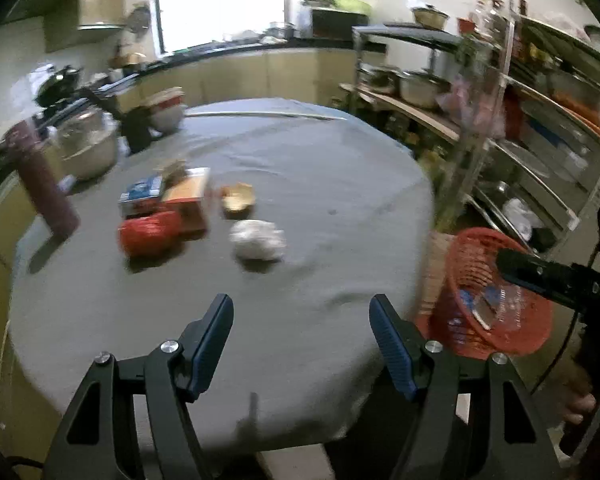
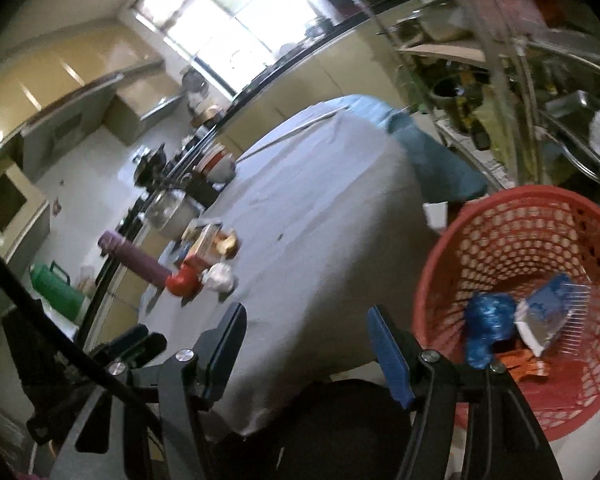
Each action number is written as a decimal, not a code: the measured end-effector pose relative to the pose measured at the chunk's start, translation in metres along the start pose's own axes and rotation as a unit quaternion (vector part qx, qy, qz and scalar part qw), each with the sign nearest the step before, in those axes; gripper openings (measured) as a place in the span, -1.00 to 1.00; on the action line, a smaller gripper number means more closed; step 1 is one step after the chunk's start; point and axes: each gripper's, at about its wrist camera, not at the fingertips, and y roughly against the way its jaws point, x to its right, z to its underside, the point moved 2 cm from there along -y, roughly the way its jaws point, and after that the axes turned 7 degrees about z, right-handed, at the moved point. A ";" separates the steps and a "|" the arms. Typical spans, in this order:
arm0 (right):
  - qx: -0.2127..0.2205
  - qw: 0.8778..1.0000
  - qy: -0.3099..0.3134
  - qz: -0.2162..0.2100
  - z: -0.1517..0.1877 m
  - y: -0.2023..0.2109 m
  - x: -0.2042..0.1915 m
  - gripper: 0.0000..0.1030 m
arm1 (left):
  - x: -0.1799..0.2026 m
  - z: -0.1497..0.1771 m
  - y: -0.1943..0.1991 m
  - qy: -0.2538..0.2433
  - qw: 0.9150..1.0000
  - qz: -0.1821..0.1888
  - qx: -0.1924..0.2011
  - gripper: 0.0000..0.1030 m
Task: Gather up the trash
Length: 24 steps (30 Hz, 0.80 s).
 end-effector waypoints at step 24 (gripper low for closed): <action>0.016 0.989 0.149 -0.005 0.010 0.015 -0.126 0.30 | -0.055 0.023 0.063 0.043 0.997 -0.048 0.043 0.40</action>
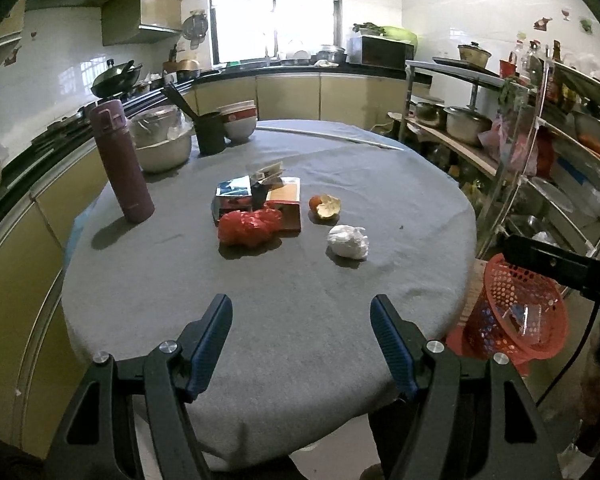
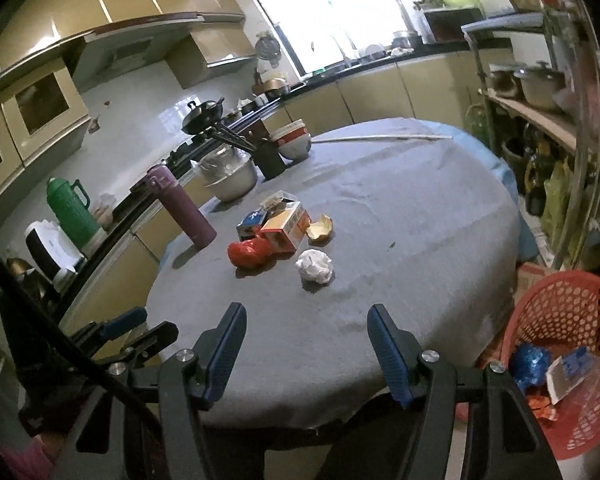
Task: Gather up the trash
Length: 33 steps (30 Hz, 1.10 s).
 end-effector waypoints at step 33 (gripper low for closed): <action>0.017 0.999 0.050 -0.001 -0.041 -0.032 -0.001 0.30 | -0.047 0.002 -0.026 0.030 0.994 -0.079 -0.076 0.40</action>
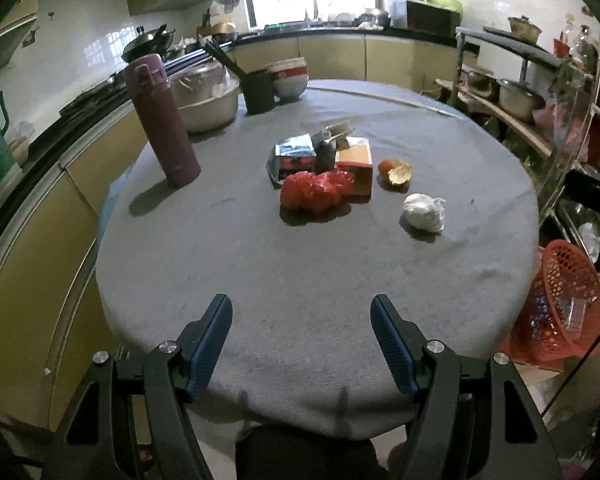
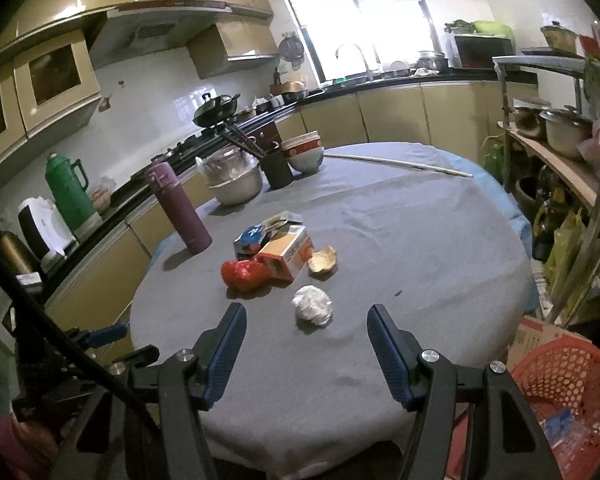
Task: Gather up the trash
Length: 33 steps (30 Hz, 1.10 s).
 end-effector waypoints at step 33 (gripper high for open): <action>0.041 0.998 -0.034 -0.036 0.017 0.051 0.049 0.30 | 0.094 -0.014 0.041 -0.100 0.995 0.011 0.004 0.41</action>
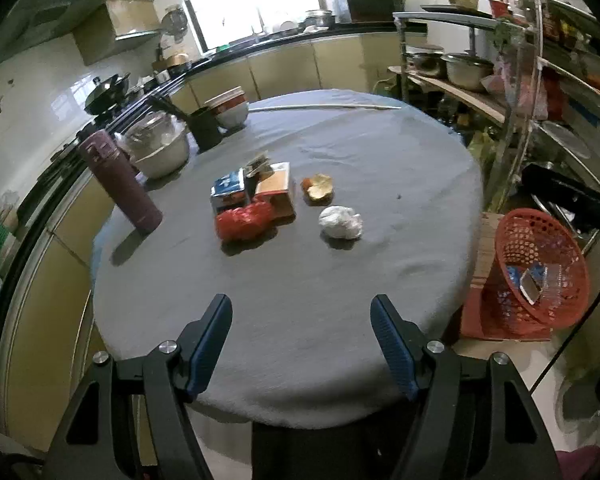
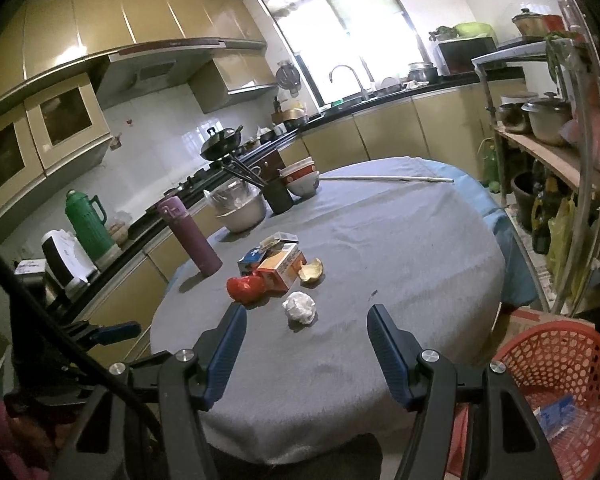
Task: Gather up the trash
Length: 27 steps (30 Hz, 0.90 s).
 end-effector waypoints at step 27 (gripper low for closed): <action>-0.130 0.989 -0.065 -0.009 -0.003 -0.109 -0.031 0.28 | -0.103 0.019 -0.052 0.099 0.995 0.005 0.001 0.41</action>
